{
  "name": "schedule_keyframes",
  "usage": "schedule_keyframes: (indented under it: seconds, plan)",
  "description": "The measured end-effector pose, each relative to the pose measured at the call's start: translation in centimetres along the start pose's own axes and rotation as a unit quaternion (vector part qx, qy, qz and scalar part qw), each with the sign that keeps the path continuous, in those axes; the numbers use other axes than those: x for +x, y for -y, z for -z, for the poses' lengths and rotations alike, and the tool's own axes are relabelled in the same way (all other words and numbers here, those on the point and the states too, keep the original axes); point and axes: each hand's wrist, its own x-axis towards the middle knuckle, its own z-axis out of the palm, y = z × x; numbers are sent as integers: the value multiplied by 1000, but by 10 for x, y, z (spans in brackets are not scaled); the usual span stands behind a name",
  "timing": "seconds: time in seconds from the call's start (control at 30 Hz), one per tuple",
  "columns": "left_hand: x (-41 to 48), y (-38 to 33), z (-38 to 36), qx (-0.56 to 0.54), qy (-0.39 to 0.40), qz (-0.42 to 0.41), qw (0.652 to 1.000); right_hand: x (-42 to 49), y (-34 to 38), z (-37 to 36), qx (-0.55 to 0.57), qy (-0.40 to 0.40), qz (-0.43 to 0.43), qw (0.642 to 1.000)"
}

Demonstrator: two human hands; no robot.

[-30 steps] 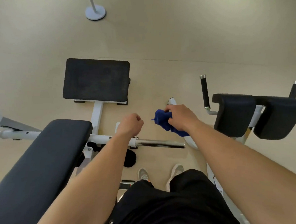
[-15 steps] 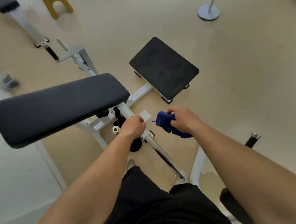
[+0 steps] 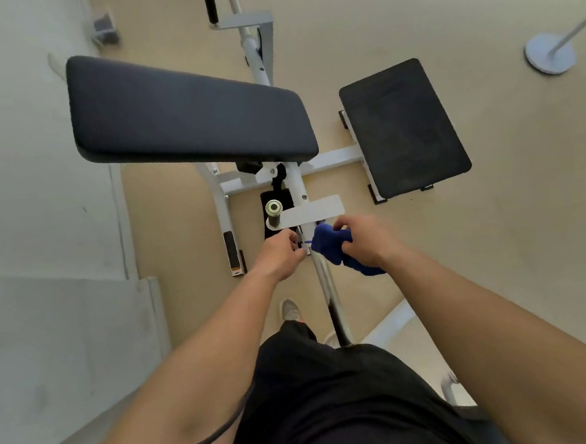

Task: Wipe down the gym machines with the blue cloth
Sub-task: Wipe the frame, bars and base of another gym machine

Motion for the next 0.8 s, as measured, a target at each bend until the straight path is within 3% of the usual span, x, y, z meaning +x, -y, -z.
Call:
schedule_keyframes:
  seconds: [0.1,0.2,0.47,0.63,0.8]
  plan:
    - [0,3,-8,-97,34,-37,994,8,14,-5,-40,18,30,999]
    - [5,10,-17,-127,10,-47,991,20,20,-8,-39,23,50,998]
    - [22,19,-45,-300,-33,70,951,69,-5,-13,-15,92,62,994]
    - [51,13,-76,-388,-29,90,917,118,-40,-21,-6,112,83,990]
    - [97,8,-110,-377,-166,173,895,175,-76,-35,82,152,93,981]
